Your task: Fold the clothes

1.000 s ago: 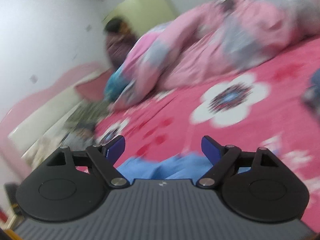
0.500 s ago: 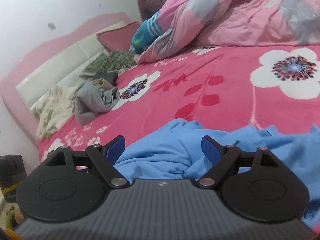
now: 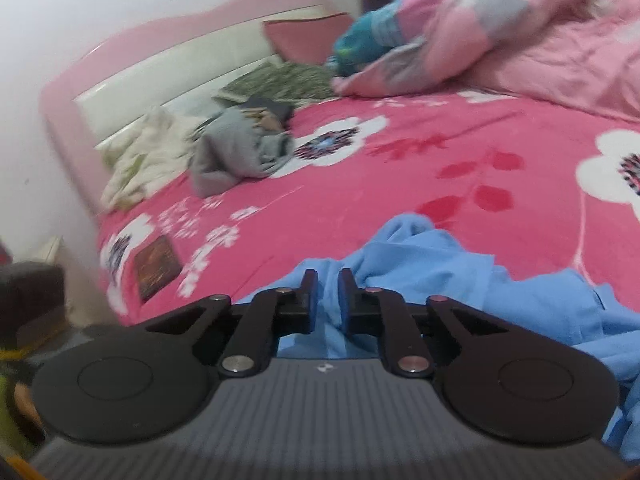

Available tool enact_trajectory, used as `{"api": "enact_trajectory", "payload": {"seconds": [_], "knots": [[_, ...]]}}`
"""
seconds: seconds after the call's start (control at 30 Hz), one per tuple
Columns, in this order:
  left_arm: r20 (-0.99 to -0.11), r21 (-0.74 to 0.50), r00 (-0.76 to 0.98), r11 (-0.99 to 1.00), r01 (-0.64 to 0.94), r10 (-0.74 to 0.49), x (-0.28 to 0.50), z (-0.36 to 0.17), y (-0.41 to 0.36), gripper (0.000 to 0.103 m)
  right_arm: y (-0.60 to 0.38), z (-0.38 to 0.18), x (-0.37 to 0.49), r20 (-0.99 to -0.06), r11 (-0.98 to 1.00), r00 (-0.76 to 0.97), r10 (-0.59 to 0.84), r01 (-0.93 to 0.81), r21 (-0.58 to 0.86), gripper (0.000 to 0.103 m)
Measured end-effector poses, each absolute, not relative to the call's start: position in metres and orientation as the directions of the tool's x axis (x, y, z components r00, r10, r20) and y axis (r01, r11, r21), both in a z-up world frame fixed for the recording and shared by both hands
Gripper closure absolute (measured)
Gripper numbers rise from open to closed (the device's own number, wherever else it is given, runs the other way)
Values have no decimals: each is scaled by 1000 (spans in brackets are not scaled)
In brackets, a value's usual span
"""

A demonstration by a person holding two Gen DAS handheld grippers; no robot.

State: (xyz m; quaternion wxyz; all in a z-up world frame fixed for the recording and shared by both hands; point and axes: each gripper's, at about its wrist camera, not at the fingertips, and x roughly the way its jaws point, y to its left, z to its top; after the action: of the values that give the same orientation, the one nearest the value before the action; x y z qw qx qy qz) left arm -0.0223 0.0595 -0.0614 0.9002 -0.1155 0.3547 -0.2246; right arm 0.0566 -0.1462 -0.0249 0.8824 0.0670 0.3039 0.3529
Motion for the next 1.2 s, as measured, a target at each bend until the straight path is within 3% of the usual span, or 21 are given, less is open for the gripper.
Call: {"api": "enact_trajectory", "payload": {"seconds": [0.17, 0.3, 0.37, 0.43, 0.5, 0.7, 0.87, 1.2], "knots": [[-572, -377, 611, 837, 397, -548, -29, -59, 41, 58, -152, -20, 44, -453, 638, 462, 762, -656, 403, 97], [-575, -381, 608, 837, 394, -548, -30, -61, 36, 58, -160, -10, 44, -437, 664, 507, 743, -639, 389, 94], [-569, -400, 607, 831, 386, -555, -30, -62, 37, 58, -168, -6, 54, -435, 695, 544, 718, -594, 405, 82], [-561, -419, 603, 822, 385, -568, -29, -64, 37, 57, -171, -5, 69, -452, 731, 575, 682, -547, 408, 59], [-558, -417, 603, 821, 390, -570, -30, -65, 37, 57, -171, -9, 85, -489, 768, 592, 641, -495, 407, 43], [-541, -424, 603, 810, 406, -586, -30, -71, 38, 56, -160, -46, 127, -635, 811, 506, 584, -390, 436, 43], [-526, -426, 597, 795, 431, -605, -29, -74, 36, 53, -136, -52, 120, -642, 740, 408, 648, -536, 406, 55], [-506, -448, 578, 768, 458, -640, -25, -75, 24, 52, -126, -40, 99, -650, 578, 233, 724, -719, 386, 56]]}}
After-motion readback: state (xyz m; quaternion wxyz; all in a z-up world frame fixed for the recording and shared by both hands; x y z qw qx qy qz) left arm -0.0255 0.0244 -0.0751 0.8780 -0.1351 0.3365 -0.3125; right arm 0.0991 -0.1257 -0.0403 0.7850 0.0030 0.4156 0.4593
